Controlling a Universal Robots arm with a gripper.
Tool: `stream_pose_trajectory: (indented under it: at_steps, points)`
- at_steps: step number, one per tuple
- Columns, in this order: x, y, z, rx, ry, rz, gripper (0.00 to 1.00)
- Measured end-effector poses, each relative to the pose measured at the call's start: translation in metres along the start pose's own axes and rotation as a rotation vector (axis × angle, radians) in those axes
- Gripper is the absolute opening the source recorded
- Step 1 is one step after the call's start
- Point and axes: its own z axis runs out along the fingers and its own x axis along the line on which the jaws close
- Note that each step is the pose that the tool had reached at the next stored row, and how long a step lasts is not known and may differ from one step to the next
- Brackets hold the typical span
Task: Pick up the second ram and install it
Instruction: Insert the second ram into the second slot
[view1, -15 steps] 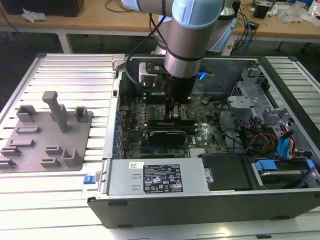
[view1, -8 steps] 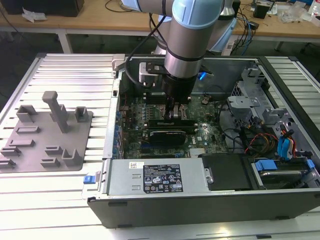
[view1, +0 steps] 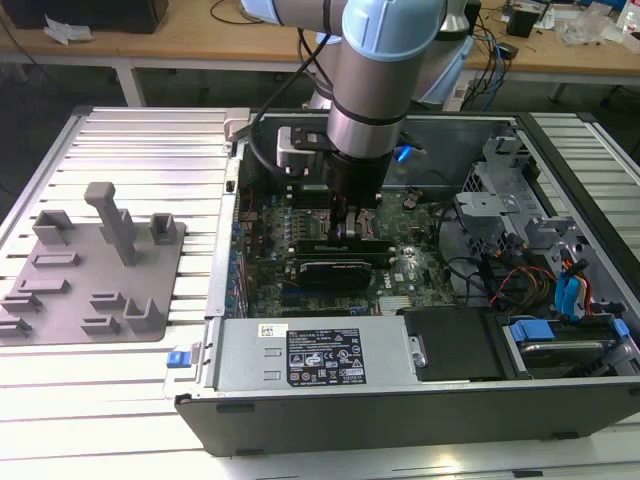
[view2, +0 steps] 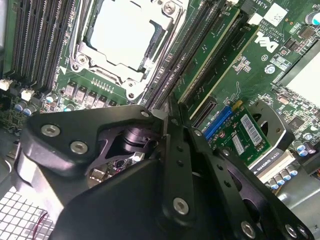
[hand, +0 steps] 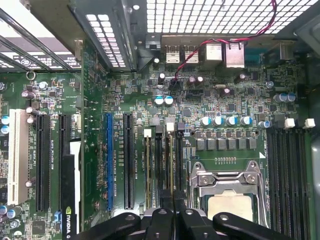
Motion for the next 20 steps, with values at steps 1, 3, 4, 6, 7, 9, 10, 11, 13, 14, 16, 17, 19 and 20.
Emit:
stream_pose_trajectory:
  at_steps: [1, 3, 4, 6, 7, 9, 10, 11, 13, 14, 16, 17, 19, 20]
  points:
    - [0.0000, 0.0001, 0.0001, 0.0000, 0.0001, 0.000, 0.09]
    - [0.0000, 0.0002, 0.0002, 0.0001, 0.0001, 0.000, 0.09]
    - [0.0000, 0.0002, 0.0010, 0.0001, -0.0004, 0.000, 0.09]
    - [0.0000, 0.0002, 0.0009, 0.0001, 0.0000, 0.000, 0.09]
    - [0.0001, 0.0002, 0.0009, 0.0001, 0.0000, 0.000, 0.09]
    - [0.0001, 0.0002, 0.0023, 0.0002, -0.0001, 0.000, 0.09]
    - [0.0001, 0.0002, 0.0024, 0.0002, 0.0001, 0.000, 0.09]
    - [0.0001, 0.0002, 0.0024, 0.0002, 0.0000, 0.000, 0.09]
    - [0.0001, 0.0002, 0.0026, 0.0002, 0.0000, 0.000, 0.11]
    - [0.0001, 0.0002, 0.0026, 0.0003, -0.0001, 0.000, 0.17]
    - [0.0000, 0.0003, 0.0003, 0.0004, -0.0003, 0.000, 0.17]
    - [-0.0001, 0.0007, -0.0041, 0.0002, 0.0000, 0.000, 0.17]
    - [-0.0005, 0.0014, -0.0154, 0.0004, -0.0002, 0.000, 0.17]
    - [-0.0006, 0.0016, -0.0180, 0.0007, -0.0001, 0.000, 0.17]
